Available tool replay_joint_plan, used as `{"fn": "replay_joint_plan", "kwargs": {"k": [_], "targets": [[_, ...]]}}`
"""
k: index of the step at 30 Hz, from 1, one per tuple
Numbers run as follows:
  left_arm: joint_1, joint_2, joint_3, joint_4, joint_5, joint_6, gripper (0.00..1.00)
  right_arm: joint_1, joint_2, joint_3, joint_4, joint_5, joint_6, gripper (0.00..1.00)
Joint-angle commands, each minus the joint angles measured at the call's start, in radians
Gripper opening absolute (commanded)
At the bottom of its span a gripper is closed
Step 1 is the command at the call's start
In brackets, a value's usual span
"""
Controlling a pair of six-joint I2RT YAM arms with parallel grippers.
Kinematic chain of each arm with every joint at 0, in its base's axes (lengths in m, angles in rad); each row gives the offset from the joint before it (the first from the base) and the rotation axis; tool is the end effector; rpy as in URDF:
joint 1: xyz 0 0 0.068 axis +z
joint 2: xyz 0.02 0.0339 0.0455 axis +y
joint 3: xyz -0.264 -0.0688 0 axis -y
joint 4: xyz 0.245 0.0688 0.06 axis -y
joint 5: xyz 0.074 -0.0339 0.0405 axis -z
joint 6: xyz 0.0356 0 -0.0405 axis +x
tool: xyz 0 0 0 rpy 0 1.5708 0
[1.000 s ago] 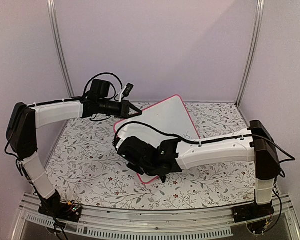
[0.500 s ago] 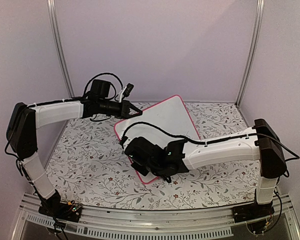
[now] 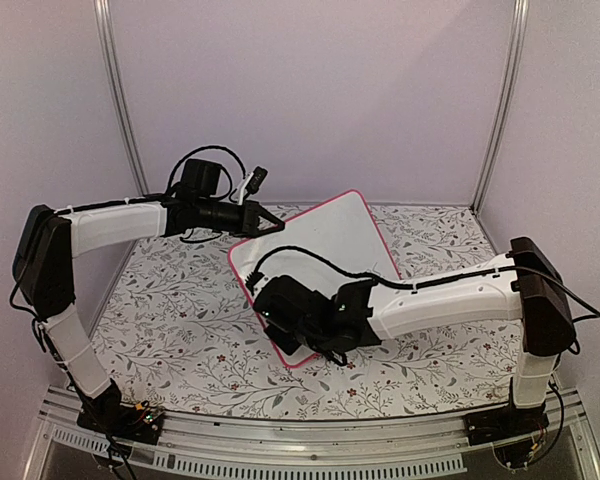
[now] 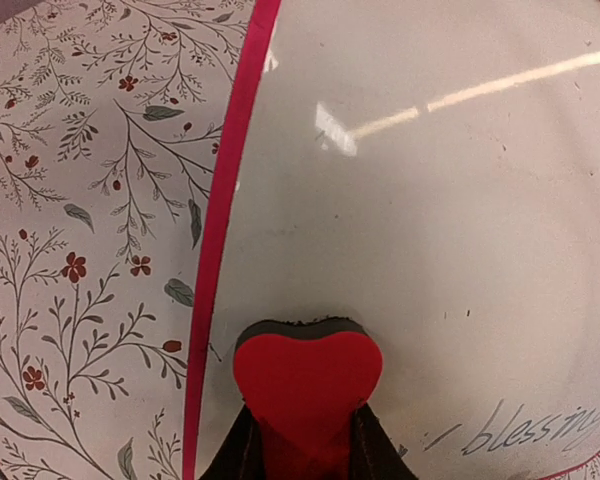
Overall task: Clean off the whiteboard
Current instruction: Erase the whiteboard at the center of the board.
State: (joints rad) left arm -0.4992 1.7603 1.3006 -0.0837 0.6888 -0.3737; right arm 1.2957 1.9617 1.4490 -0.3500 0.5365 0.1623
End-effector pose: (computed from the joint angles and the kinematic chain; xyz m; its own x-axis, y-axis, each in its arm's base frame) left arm 0.3428 -0.2127 0.2654 -0.7319 0.0781 -0.6769 0.6230 0.4789 -0.6184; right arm 0.1347 0.4104 0.2102 -0.3227 -0.6320 -0.7046 -0.6939 0.6643 -0.2781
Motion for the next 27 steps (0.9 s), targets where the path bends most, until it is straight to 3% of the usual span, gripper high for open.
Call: {"fn": "replay_joint_plan", "kwargs": {"k": [1, 27], "targets": [[-0.02, -0.006, -0.004, -0.011, -0.045, 0.026, 0.0, -0.016, 0.018, -0.048, -0.111, -0.076, 0.067, 0.0], [-0.022, -0.005, -0.006, -0.01, -0.043, 0.025, 0.0, -0.006, 0.007, -0.099, -0.128, -0.093, 0.126, 0.0]]}}
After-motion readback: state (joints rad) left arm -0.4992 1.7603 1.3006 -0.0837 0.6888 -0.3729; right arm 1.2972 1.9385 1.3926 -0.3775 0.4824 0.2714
